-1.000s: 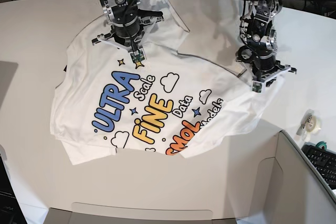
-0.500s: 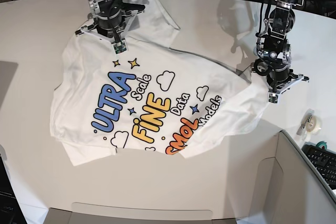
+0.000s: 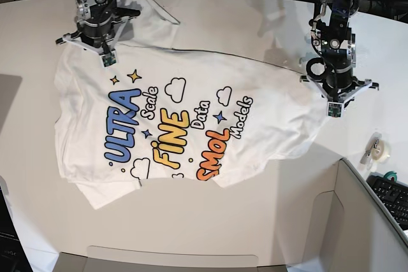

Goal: Layout the t-shirt on the table in an organized manner, then fold the t-shirt properly
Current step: 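Grasp the collar edge with both grippers and pull it away from the hem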

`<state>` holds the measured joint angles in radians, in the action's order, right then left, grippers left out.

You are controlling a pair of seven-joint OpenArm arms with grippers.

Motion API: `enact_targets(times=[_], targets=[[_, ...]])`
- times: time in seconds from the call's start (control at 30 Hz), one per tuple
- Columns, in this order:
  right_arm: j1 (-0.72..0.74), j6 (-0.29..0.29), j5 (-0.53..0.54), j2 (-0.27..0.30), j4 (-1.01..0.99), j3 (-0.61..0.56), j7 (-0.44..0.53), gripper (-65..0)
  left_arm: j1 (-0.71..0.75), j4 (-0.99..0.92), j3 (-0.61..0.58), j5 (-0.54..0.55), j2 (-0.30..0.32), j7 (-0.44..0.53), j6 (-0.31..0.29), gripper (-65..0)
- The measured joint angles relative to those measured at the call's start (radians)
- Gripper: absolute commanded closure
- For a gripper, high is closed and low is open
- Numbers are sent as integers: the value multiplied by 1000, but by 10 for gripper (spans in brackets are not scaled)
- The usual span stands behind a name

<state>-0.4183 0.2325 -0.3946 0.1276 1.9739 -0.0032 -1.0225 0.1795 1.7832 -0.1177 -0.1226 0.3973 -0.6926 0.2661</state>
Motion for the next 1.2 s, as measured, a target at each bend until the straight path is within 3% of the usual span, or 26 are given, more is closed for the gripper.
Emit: enact_targets(times=[0.3,0.6,0.67,0.8,1.0,1.2], targets=[[0,1,5,103,0,115,2,0,31,5,0,0,-3,9,-4,0],[0,4,26,137,16,246,1,0,72,60,0,3,-3,8,-4,0],[4,3,128,121,46,245,3,0,65,76,-5,0,-4,9,-3,0],[24,8,317,28,47,238,2,0,58,85,-83,-4,-18,8,3,0],[2,5,351,-43,46,240,3,0,59,85,-237,0,-18,5,-3,0],[-61,4,346,-27,37,243,-6,0,28,0,-325,5,-23,1,-11,0]])
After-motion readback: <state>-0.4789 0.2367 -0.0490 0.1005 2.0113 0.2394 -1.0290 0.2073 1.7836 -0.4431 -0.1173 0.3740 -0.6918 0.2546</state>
